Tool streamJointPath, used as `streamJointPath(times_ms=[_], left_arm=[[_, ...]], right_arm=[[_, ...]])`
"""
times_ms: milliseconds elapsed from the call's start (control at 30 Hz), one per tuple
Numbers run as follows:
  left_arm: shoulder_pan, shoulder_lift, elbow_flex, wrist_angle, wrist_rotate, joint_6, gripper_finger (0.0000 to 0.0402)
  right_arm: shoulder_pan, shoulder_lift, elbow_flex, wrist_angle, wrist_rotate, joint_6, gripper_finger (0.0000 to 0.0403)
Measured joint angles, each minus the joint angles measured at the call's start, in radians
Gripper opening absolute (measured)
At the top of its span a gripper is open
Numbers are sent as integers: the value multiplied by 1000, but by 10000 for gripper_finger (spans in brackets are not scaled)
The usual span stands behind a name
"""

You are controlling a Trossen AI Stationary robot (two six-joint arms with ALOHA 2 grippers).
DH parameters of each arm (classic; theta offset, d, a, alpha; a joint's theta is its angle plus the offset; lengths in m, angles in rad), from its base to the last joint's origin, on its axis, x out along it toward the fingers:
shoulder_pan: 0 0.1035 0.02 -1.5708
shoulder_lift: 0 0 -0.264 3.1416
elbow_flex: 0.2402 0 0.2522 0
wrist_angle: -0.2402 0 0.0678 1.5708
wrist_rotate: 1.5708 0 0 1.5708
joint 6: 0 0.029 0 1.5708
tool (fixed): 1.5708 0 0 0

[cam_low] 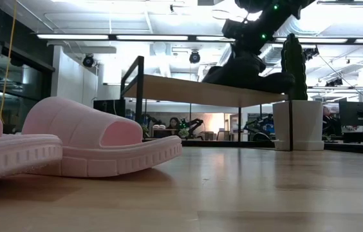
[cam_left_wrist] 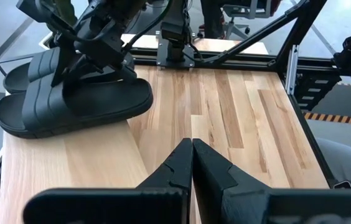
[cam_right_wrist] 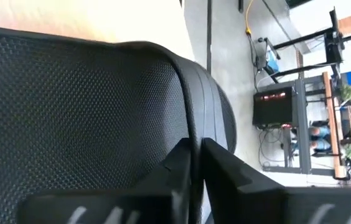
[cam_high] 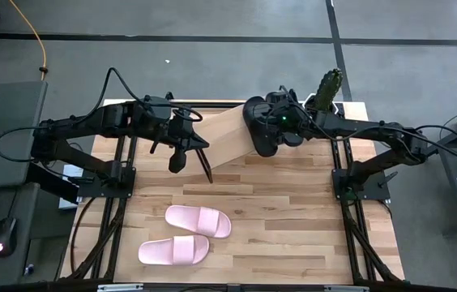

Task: Pick and place slides into the shelf
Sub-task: Put the black slide on the shelf, then put the right pink slide on the shelf

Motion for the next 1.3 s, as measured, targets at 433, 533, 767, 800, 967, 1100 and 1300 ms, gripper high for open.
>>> streamJointPath(times_ms=[433,533,767,800,967,1100,1300], left_arm=[[0,0,0,2,0,0,1],[0,0,0,5,0,0,1],[0,0,0,5,0,0,1],[0,0,0,5,0,0,1],[0,0,0,4,0,-1,1],[0,0,0,4,0,0,1],[0,0,0,2,0,-1,1]], right_arm=[[16,-2,-3,-49,94,29,146],[25,-5,-3,-44,93,34,161],[48,-13,51,-74,88,62,174],[50,-13,66,-91,86,65,174],[78,-13,149,-157,79,104,174],[106,-13,214,-230,75,144,174],[110,-14,230,-270,68,175,174]])
